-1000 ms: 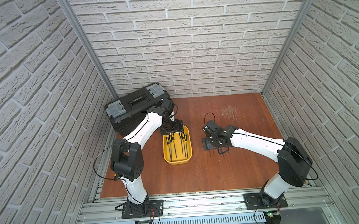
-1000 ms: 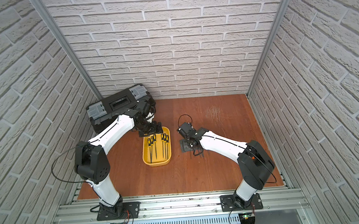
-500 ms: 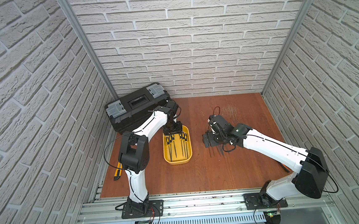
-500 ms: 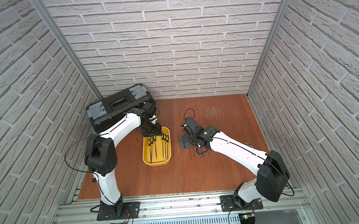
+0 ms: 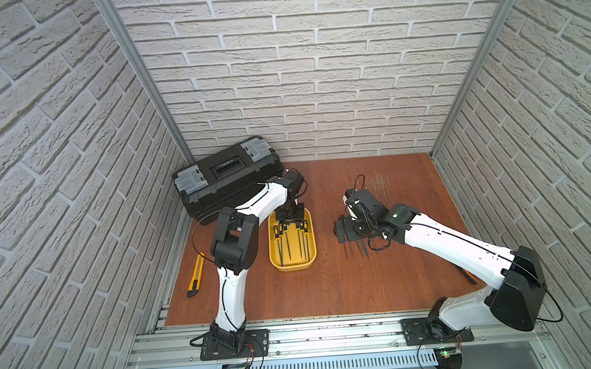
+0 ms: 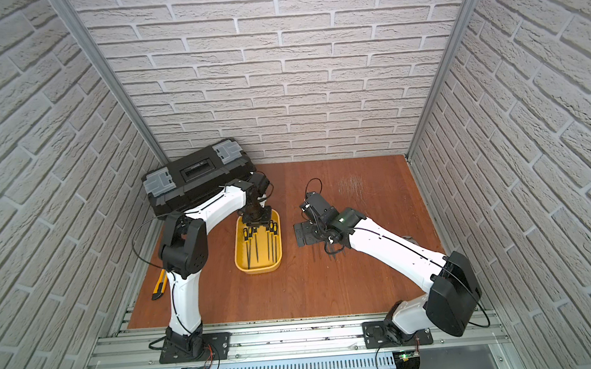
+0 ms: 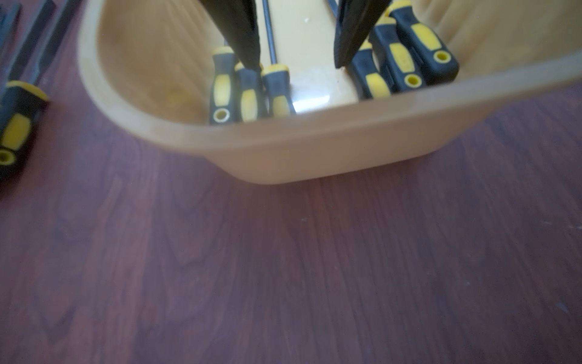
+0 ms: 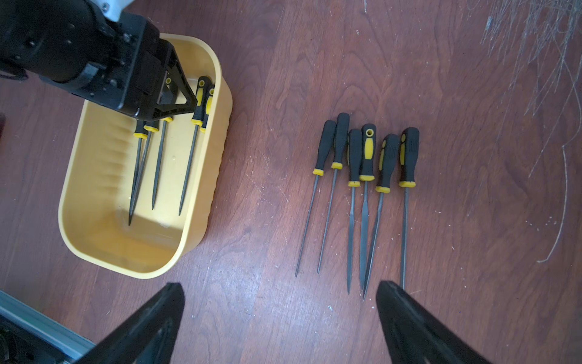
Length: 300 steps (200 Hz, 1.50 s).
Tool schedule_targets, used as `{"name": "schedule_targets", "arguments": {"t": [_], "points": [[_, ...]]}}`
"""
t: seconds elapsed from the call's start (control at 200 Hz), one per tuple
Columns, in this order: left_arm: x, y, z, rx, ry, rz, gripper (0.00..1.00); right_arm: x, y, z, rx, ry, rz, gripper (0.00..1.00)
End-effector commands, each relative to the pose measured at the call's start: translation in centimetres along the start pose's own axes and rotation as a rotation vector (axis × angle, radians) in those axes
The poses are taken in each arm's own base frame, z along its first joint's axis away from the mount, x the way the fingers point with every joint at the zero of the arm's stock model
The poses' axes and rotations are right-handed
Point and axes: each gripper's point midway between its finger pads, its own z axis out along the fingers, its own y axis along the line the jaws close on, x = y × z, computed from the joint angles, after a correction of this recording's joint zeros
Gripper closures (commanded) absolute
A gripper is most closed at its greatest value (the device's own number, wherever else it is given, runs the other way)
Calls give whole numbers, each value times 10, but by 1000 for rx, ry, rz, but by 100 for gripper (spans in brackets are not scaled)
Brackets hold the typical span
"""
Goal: Take the file tool out of the storage box
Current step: Pick up the file tool from the storage box.
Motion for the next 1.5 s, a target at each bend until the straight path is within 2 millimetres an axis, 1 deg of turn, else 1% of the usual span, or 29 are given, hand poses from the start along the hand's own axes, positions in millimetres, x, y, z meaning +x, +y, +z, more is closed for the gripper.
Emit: {"name": "schedule_targets", "arguments": {"t": [0.0, 0.075, 0.15, 0.4, 0.56, 0.71, 0.855, 0.935, 1.12, 1.245, 1.385, 1.495], "points": [[-8, 3, 5, -38, -26, -14, 61, -2, -3, -9, -9, -28, 9, 0], [-10, 3, 10, -39, -30, -23, 62, -1, -4, -9, -10, -28, 13, 0], [-12, 5, 14, -56, -37, -31, 66, 0, -5, -10, -8, -28, 12, 0], [-18, -2, 23, -26, -61, -61, 68, 0, -8, -11, -2, -28, 14, 0], [-20, -6, 23, -10, -66, -68, 68, 1, -8, -10, -6, -24, 17, 0], [-18, -10, 26, 14, -57, -75, 68, 2, -9, -8, -6, -19, 18, 0], [-18, -13, 21, 32, -68, -80, 67, 3, -8, -7, -11, -17, 20, 0], [-18, -11, 22, 24, -64, -77, 67, 3, -9, -7, -11, -16, 21, 0], [-14, -6, 29, -12, -46, -70, 68, 4, -9, -9, -11, -19, 24, 0], [-10, -2, 33, -42, -33, -63, 70, 5, -10, -9, -10, -16, 22, 0], [-5, 5, 32, -79, -25, -53, 75, 4, -10, -8, -11, -17, 24, 0], [-3, 7, 30, -88, -24, -51, 75, 5, -9, -8, -13, -13, 24, 0]]}}
